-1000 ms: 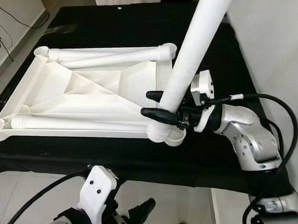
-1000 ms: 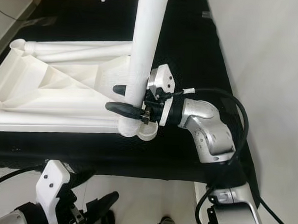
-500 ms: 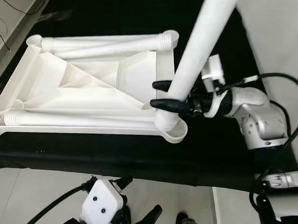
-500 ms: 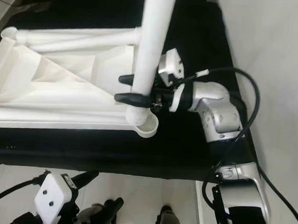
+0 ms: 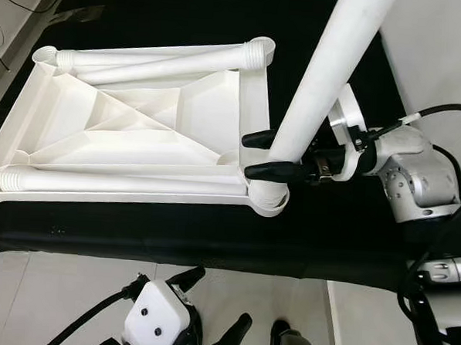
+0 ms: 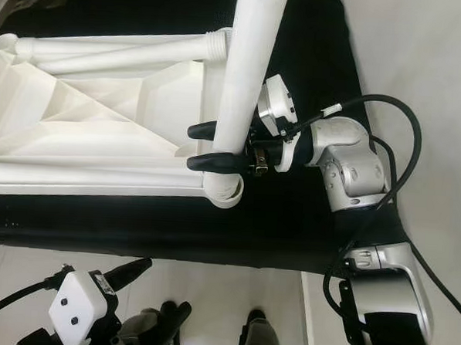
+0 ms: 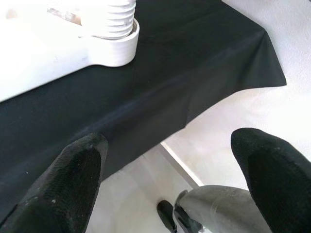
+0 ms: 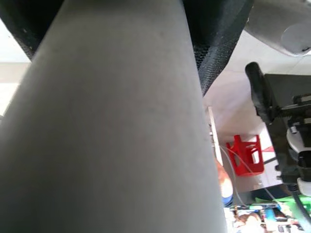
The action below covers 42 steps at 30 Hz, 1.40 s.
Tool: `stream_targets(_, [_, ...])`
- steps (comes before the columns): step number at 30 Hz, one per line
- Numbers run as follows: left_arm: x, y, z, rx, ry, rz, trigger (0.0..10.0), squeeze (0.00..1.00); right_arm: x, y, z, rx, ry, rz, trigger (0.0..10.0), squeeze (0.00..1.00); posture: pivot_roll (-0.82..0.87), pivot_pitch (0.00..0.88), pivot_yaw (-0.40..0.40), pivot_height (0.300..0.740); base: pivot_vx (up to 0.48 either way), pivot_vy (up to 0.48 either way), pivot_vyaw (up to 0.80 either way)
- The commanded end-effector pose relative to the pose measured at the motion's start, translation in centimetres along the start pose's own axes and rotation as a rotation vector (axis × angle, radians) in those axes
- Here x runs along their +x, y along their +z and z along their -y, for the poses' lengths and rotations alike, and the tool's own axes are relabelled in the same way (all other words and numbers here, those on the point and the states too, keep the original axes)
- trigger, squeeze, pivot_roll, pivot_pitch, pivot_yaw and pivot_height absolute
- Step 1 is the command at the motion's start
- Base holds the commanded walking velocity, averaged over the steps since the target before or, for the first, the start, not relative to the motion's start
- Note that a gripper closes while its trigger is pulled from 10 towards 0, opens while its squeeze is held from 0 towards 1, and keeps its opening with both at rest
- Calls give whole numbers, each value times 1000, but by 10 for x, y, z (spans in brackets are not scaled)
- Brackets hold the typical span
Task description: Building children table
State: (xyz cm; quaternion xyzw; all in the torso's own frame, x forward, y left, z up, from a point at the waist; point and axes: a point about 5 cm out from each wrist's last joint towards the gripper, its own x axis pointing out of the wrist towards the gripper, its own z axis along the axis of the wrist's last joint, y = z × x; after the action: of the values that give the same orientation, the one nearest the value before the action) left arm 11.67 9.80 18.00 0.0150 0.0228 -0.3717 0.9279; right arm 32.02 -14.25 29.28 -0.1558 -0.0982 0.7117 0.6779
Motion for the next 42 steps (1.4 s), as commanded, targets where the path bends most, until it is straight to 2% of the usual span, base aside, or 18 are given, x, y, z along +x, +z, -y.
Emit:
stream_targets(1, [-2, -3, 3, -5, -10, -17, 10000, 0, 3, -12, -3, 25, 46, -58, 10000, 0, 117, 388, 74, 740, 0, 0, 0])
stream_targets(9, [-2, -4, 3, -3, -8, -11, 10000, 0, 1, -14, -1, 15, 48, -88, 10000, 0, 116, 389, 73, 740, 0, 0, 0])
stream_targets(20, [-1, -4, 4, 2, -7, 0, 10000, 0, -9, -9, 0, 23, 112, -137, 10000, 0, 109, 392, 69, 740, 0, 0, 0])
stream_targets(31, [0, -4, 3, 1, -7, 7, 10000, 0, 9, -13, -4, 6, 170, -176, 10000, 0, 100, 388, 68, 740, 0, 0, 0])
stream_targets(37, [1, -5, 3, 3, -7, 10, 10000, 0, 18, -18, 1, 33, 86, -175, 10000, 0, 95, 380, 63, 740, 0, 0, 0])
stream_targets(42, [1, -6, 3, 3, -5, 12, 10000, 0, 19, -26, 1, 60, 7, -192, 10000, 0, 91, 373, 65, 740, 0, 0, 0])
